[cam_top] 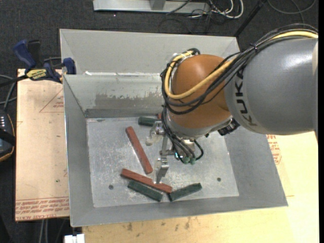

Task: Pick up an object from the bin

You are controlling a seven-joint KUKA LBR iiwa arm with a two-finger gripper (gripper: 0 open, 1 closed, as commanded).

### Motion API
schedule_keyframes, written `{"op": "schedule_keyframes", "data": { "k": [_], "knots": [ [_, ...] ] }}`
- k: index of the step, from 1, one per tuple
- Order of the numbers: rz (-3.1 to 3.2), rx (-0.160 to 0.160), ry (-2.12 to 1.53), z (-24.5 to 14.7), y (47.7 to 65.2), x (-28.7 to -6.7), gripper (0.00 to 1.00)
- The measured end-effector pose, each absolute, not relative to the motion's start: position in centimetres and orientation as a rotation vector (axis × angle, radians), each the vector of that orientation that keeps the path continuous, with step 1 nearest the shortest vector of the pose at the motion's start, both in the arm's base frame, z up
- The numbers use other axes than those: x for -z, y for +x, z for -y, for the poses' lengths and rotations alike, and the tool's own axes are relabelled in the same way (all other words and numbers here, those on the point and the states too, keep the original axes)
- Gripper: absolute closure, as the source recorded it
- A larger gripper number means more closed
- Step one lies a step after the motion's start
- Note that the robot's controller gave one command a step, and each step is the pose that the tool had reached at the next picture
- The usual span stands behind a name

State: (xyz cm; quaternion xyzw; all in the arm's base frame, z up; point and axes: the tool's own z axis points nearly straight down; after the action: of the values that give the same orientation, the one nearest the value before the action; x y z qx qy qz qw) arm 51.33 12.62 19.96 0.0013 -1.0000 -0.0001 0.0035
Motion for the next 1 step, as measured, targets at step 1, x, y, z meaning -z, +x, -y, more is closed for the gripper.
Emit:
{"op": "schedule_keyframes", "data": {
  "k": [1],
  "knots": [
    [3.141, 0.002, 0.000, -12.56, 51.51, -20.31, 0.00]
  ]
}}
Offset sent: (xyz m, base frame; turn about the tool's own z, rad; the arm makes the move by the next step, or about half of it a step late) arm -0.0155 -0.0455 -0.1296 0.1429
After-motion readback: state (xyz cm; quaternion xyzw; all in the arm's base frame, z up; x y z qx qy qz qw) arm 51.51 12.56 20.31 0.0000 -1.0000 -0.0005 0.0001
